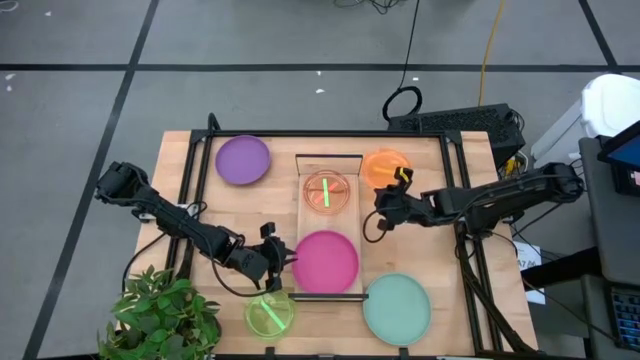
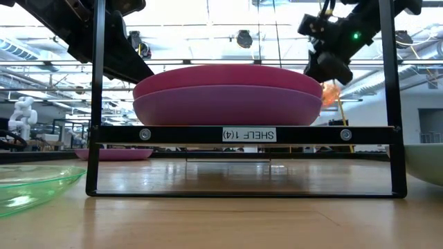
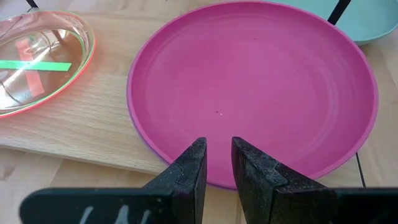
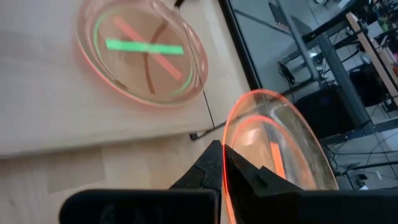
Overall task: Place and stack plates onto a shelf
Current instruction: Stack the small orange plate on top of the small green plate on the shelf
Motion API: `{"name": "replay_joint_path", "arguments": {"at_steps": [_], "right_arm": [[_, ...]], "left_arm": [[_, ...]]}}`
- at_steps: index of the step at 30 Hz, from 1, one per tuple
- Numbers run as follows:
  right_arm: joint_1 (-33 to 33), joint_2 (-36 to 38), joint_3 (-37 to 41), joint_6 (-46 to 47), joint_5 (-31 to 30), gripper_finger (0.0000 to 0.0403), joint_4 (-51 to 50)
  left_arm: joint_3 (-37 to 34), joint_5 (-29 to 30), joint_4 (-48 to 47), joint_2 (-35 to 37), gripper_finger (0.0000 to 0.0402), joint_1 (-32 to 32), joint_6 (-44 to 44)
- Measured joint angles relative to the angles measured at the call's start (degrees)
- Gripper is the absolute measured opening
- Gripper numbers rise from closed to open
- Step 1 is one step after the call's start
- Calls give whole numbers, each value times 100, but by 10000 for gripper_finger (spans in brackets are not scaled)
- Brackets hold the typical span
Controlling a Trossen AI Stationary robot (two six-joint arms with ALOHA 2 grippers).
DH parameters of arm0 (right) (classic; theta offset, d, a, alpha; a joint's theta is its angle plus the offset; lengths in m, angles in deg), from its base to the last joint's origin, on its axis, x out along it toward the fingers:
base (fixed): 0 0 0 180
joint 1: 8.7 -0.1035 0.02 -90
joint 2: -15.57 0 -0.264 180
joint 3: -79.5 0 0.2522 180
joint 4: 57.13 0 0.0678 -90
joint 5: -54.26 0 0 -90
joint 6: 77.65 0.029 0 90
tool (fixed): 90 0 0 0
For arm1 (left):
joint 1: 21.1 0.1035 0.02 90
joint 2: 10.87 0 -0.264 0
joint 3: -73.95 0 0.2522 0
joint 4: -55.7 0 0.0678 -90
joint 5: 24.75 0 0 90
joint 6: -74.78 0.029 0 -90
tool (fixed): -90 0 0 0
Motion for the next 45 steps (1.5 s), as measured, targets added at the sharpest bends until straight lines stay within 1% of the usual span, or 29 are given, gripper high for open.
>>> {"name": "replay_joint_path", "arguments": {"at_steps": [12,21,24,28,30,34,39,43,45], "right_arm": [[-370,0,-336,0,-1,0,68],[-549,2,-348,-303,91,0,820],[-553,2,-348,-324,360,0,1024],[-553,-93,-348,-402,503,0,1335],[-551,-203,-348,-491,582,0,1553],[-510,-462,-348,-788,939,0,2012],[-404,-691,-348,-1105,987,0,2487],[-105,-869,-348,-1136,1635,0,2691],[35,-1002,-345,-1184,1837,0,2725]], "left_arm": [[0,2,2,0,81,0,-1],[0,2,2,0,81,0,2],[0,2,2,0,81,0,3],[0,2,4,0,81,0,8],[0,2,10,0,81,0,47],[0,4,58,0,81,0,111],[0,4,60,0,81,0,87],[0,4,100,0,81,0,6],[0,4,100,0,81,0,0]]}}
